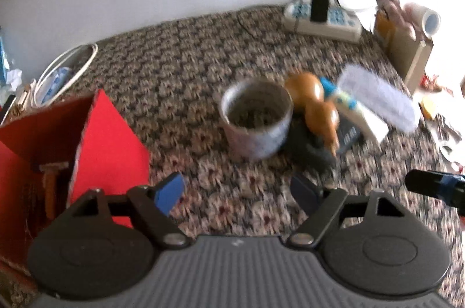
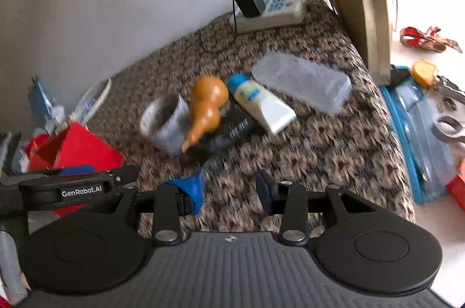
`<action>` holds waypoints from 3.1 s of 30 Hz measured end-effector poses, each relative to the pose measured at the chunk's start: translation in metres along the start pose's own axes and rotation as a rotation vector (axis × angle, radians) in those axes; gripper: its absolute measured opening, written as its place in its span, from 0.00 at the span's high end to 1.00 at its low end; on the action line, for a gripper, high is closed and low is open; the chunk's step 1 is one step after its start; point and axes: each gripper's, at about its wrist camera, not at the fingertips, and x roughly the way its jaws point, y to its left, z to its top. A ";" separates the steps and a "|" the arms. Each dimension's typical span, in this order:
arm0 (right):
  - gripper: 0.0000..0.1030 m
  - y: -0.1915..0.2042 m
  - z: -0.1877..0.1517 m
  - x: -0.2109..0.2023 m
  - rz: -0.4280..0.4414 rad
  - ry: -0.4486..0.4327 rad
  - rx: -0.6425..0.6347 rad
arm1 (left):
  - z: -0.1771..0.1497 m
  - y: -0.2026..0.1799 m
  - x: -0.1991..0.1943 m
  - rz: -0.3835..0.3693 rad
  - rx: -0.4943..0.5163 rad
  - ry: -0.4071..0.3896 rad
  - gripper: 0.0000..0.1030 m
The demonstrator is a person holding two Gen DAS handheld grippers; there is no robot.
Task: Organize rigid objects
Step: 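Grasp the grey speckled cup by its rim with the right gripper, then carry the cup with the right gripper and lower it into the red box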
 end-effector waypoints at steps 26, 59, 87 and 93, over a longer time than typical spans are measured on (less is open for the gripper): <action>0.96 0.072 0.074 0.149 0.061 0.098 -0.102 | 0.057 0.032 0.120 -0.043 -0.108 0.178 0.86; 1.00 0.112 -0.013 -0.019 0.206 0.040 -0.085 | -0.035 0.051 -0.084 -0.114 0.006 -0.053 0.93; 1.00 0.349 -0.087 0.150 0.156 0.211 -0.282 | -0.066 0.335 0.005 -0.018 -0.097 0.105 0.91; 0.99 0.343 -0.095 0.161 0.181 0.295 -0.206 | -0.076 0.342 0.007 -0.007 -0.097 0.111 0.82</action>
